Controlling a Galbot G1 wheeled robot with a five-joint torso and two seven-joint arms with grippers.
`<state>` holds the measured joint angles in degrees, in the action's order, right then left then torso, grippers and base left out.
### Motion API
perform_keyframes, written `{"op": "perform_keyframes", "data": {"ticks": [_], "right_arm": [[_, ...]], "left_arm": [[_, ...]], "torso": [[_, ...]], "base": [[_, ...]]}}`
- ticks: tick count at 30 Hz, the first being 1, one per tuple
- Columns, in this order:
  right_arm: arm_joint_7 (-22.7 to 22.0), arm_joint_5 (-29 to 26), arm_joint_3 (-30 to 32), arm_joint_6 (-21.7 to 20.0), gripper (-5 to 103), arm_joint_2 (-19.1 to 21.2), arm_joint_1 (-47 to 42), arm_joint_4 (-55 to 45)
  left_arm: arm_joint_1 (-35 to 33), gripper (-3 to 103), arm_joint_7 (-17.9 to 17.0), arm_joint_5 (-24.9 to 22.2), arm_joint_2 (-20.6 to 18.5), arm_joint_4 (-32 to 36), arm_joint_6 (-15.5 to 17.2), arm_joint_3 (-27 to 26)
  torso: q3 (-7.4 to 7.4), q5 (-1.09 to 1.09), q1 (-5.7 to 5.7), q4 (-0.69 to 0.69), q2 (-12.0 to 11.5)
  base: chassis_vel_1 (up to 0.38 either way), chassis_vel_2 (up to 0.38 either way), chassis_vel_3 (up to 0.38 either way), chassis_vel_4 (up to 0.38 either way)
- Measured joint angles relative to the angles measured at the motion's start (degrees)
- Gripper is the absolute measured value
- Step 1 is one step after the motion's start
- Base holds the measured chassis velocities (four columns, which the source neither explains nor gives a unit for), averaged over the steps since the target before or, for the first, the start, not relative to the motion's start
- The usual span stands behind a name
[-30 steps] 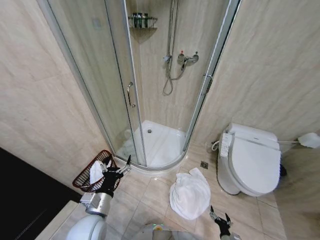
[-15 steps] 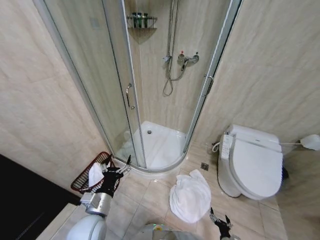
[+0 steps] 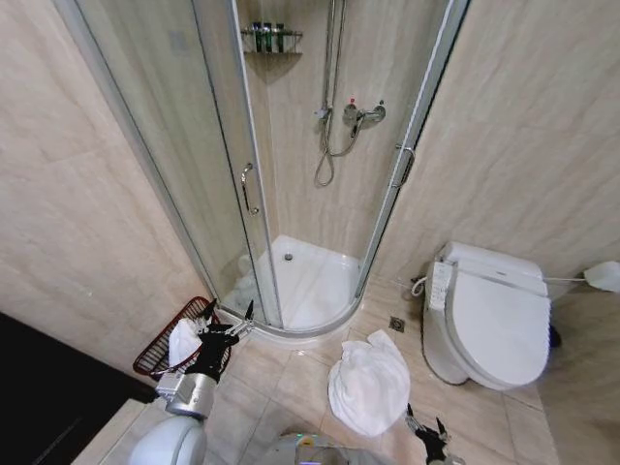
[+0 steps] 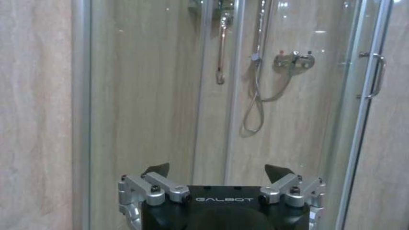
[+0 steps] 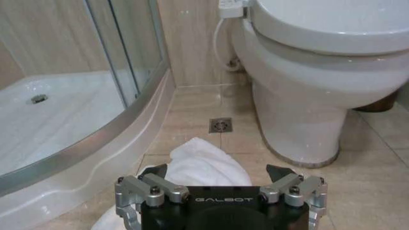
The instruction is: Discard the used towel into the hamper.
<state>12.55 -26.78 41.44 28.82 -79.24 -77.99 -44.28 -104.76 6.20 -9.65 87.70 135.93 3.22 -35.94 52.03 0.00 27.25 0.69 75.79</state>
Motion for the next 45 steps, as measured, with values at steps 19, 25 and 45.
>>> {"op": "perform_keyframes", "data": {"ticks": [19, 25, 45], "right_arm": [[0.28, 3.29, 0.32, 1.38, 100, 0.85, 3.02, 5.82], [0.37, 6.36, 1.7, 3.54, 100, 0.76, 4.85, 9.43], [-15.17, 32.51, 7.13, 18.32, 100, 0.13, 4.6, 10.06]], "left_arm": [[0.0, 100, 0.0, 0.0, 0.0, 0.0, 0.0, 0.0], [0.0, 100, 0.0, 0.0, 0.0, 0.0, 0.0, -0.01], [0.0, 100, 0.0, 0.0, 0.0, 0.0, 0.0, 0.0]], "torso": [[-3.47, 0.0, -3.0, 0.0, -6.46], [-4.59, 0.01, -3.96, 0.0, -8.53], [-7.89, -0.02, -6.67, -0.01, -14.55]], "base": [[0.008, 0.013, 0.015, 0.006], [0.0, 0.0, 0.0, 0.0], [0.0, 0.0, 0.0, 0.0]]}}
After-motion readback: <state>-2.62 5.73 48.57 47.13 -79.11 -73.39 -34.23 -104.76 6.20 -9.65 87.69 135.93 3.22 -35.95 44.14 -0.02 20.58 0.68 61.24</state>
